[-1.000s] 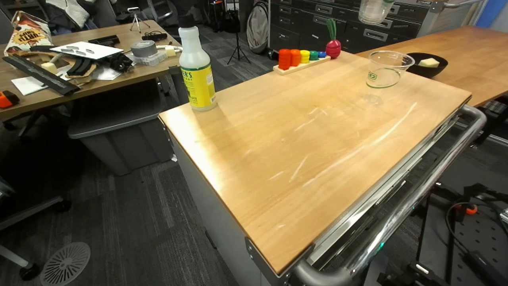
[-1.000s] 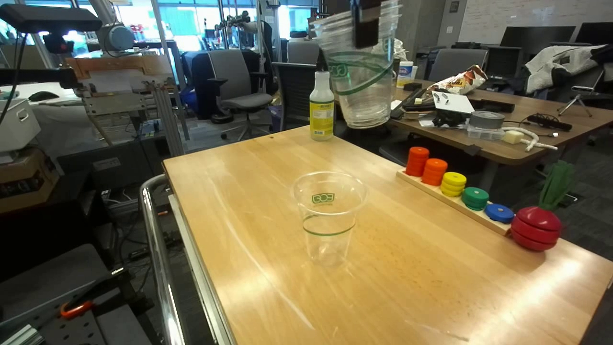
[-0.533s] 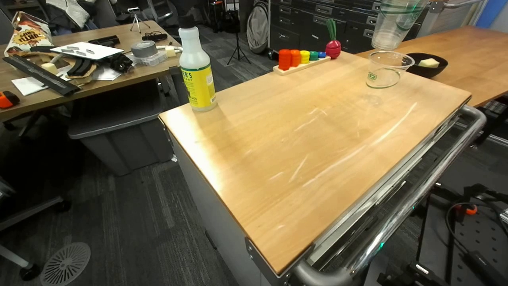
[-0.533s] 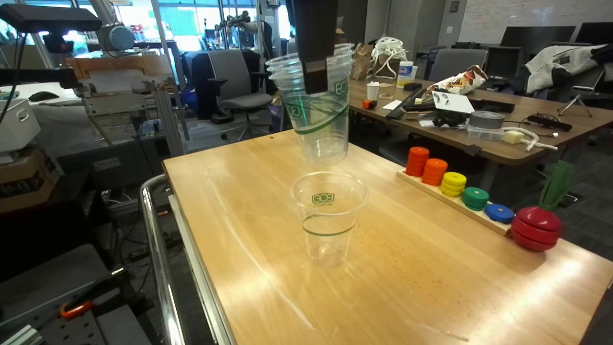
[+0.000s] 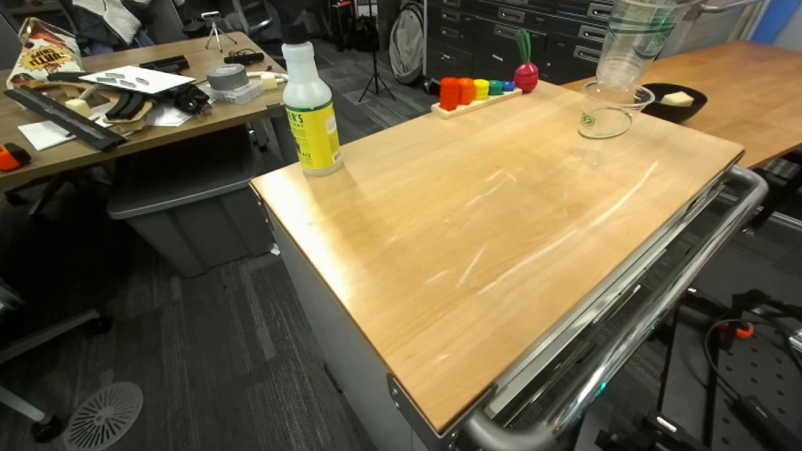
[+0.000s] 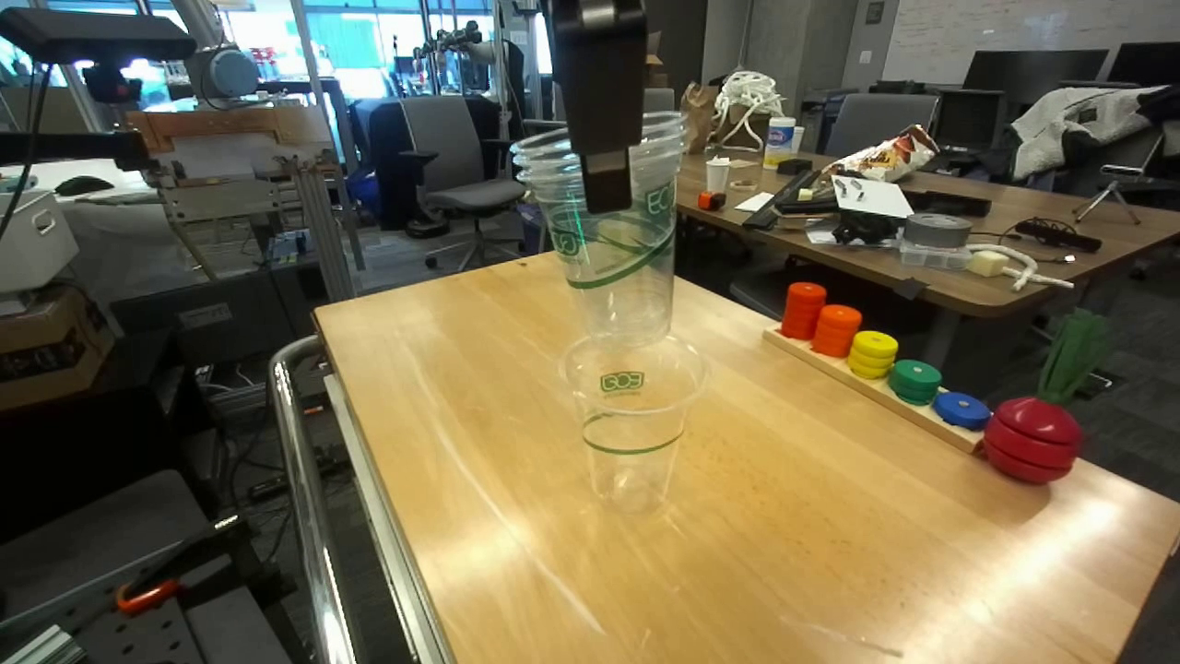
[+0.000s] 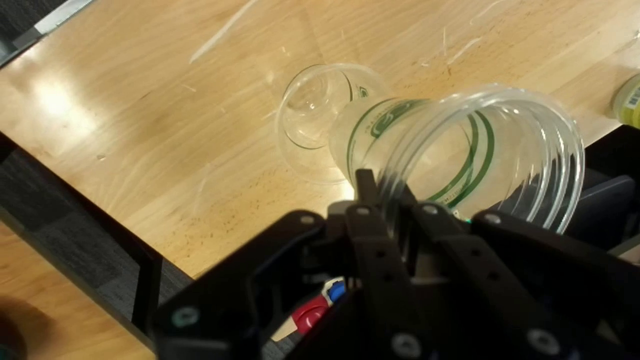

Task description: Stack the cups together

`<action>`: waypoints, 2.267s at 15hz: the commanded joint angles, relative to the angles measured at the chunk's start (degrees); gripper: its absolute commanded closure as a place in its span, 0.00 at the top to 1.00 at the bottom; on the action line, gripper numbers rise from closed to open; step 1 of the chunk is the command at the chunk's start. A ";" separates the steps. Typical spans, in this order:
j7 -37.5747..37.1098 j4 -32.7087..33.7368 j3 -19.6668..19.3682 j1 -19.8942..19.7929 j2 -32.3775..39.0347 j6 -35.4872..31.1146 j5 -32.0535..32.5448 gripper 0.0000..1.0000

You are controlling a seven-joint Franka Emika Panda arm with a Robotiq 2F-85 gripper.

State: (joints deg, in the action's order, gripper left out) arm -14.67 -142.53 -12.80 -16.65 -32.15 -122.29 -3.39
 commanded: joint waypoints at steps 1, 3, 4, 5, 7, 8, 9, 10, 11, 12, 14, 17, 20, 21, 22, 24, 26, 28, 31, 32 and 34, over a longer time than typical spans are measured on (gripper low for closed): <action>1.26 -0.57 -0.04 -1.25 -1.76 -0.13 -0.37 0.02; 2.27 -0.54 -0.76 -0.67 -1.32 0.29 -1.63 0.02; 2.50 -0.56 -0.95 -0.64 -0.85 0.47 -1.83 0.02; 2.58 -0.65 -1.08 -0.78 -0.41 0.59 -1.76 0.02; 2.86 -0.66 -1.58 -0.89 0.56 0.64 -1.84 0.02; 2.87 -0.32 -1.72 -1.02 1.42 0.33 -1.59 0.02; 3.02 -0.14 -1.97 -0.98 1.91 0.28 -1.77 0.02; 3.06 -0.01 -2.13 -1.03 2.42 0.04 -1.76 0.02; 3.15 0.25 -2.37 -1.02 3.03 -0.08 -1.91 0.02; 3.32 0.45 -2.64 -0.95 3.59 -0.10 -2.09 0.02; 3.51 1.16 -3.11 -0.93 5.09 -0.16 -2.29 0.02; 4.05 2.37 -4.15 -0.62 7.43 -0.03 -3.80 0.02; 4.65 3.76 -5.10 -0.49 9.59 0.31 -6.17 0.02; 4.79 4.24 -5.30 -0.54 10.23 0.34 -6.74 0.02; 4.95 4.59 -5.46 -0.61 10.70 0.35 -7.20 0.02; 4.97 4.03 -5.27 -1.21 10.55 -0.24 -6.08 0.35; 5.09 3.67 -5.41 -1.35 10.30 -0.23 -6.01 0.38; 5.37 2.61 -5.53 -1.55 9.41 -0.11 -5.99 0.51; 5.49 3.02 -5.68 -1.32 9.72 0.19 -6.64 0.74; 5.43 3.07 -5.52 -1.31 9.58 0.12 -6.42 0.83; 4.93 3.68 -4.68 -1.44 8.97 1.12 -4.84 0.98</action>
State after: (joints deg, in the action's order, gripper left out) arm -10.71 -139.93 -18.48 -17.40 -21.96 -122.20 -8.52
